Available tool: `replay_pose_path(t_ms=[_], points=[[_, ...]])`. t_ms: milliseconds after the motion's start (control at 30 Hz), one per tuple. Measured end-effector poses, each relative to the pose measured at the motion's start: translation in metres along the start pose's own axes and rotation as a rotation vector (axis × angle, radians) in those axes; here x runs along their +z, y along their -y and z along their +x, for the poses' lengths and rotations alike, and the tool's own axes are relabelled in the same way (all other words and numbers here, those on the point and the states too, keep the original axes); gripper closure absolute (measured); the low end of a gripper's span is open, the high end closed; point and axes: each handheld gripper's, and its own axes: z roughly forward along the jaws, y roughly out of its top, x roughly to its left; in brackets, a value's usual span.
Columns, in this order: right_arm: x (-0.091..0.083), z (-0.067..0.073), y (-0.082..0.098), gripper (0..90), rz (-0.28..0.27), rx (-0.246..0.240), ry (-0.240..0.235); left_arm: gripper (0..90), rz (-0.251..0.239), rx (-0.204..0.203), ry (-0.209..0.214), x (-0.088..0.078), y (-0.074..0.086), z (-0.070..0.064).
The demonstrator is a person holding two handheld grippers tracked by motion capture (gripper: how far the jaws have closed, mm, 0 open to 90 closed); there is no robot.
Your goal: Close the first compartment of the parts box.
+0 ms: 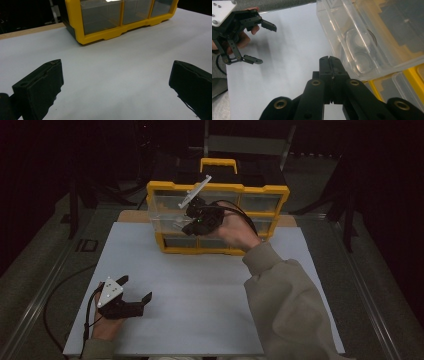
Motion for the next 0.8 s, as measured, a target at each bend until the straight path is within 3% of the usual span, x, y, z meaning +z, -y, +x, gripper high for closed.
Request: replay_pose_path(t_ms=[800], points=[[0.0090,-0.0010,0.0011,89.9,0.003,0.015,-0.002,0.1,-0.001,0.000,0.001,-0.0002,-0.0001,0.0001]])
